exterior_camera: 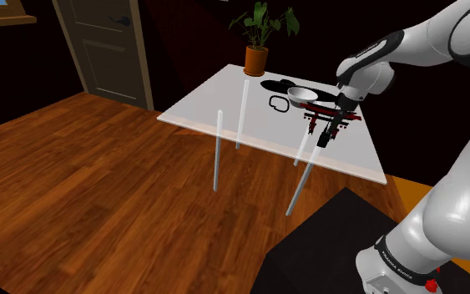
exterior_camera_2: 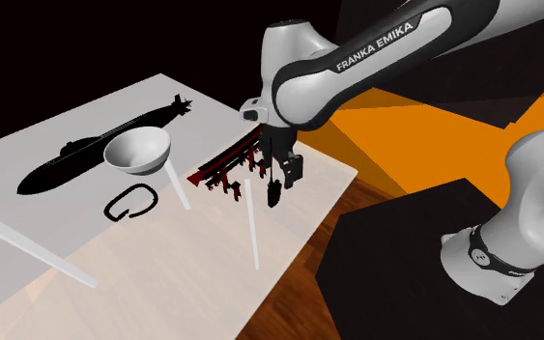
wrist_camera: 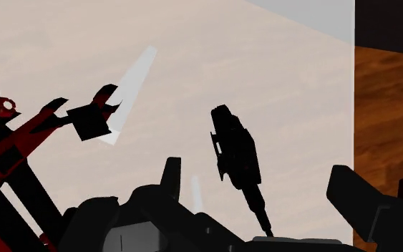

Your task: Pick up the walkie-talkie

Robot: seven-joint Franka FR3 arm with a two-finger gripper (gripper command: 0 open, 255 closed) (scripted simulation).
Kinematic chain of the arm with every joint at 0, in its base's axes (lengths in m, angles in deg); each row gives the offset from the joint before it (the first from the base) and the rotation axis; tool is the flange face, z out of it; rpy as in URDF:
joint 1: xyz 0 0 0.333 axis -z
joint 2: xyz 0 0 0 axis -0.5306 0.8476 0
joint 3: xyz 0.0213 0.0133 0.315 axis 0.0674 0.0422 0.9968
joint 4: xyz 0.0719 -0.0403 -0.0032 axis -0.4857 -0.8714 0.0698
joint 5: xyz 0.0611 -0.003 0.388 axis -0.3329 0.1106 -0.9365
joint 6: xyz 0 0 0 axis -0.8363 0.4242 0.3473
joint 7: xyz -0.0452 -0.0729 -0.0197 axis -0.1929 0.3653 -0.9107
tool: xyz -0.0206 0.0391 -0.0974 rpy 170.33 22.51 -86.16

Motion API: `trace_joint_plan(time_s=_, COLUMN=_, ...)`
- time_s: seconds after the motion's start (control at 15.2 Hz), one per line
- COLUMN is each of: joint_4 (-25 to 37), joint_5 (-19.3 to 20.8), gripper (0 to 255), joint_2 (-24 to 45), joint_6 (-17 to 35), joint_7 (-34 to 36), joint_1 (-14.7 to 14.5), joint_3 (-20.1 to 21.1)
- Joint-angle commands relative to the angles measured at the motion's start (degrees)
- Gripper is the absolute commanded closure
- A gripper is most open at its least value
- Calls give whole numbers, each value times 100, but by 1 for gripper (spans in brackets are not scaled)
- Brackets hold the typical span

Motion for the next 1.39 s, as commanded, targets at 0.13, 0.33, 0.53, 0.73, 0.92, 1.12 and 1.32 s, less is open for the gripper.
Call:
trace_joint_plan(time_s=0.13, joint_4=-53, joint_5=-300, gripper=0, joint_2=279, joint_6=230, joint_7=-246, joint_1=71, joint_3=82)
trace_joint_plan(time_s=0.33, joint_4=-89, joint_5=-486, gripper=0, joint_2=446, joint_6=372, joint_7=-389, joint_1=122, joint_3=148)
trace_joint_plan(time_s=0.53, joint_4=-101, joint_5=-475, gripper=255, joint_2=432, joint_6=374, joint_7=-384, joint_1=119, joint_3=144)
trace_joint_plan(time_s=0.73, joint_4=-102, joint_5=-474, gripper=255, joint_2=432, joint_6=375, joint_7=-384, joint_1=119, joint_3=144)
trace_joint_plan(time_s=0.92, joint_4=-102, joint_5=-474, gripper=255, joint_2=432, joint_6=375, joint_7=-384, joint_1=119, joint_3=144)
trace_joint_plan(time_s=1.12, joint_4=-76, joint_5=-413, gripper=255, joint_2=381, joint_6=318, joint_7=-333, joint_1=101, joint_3=122)
trace_joint_plan(time_s=1.32, joint_4=-30, joint_5=-201, gripper=255, joint_2=189, joint_6=150, joint_7=-169, joint_1=44, joint_3=49)
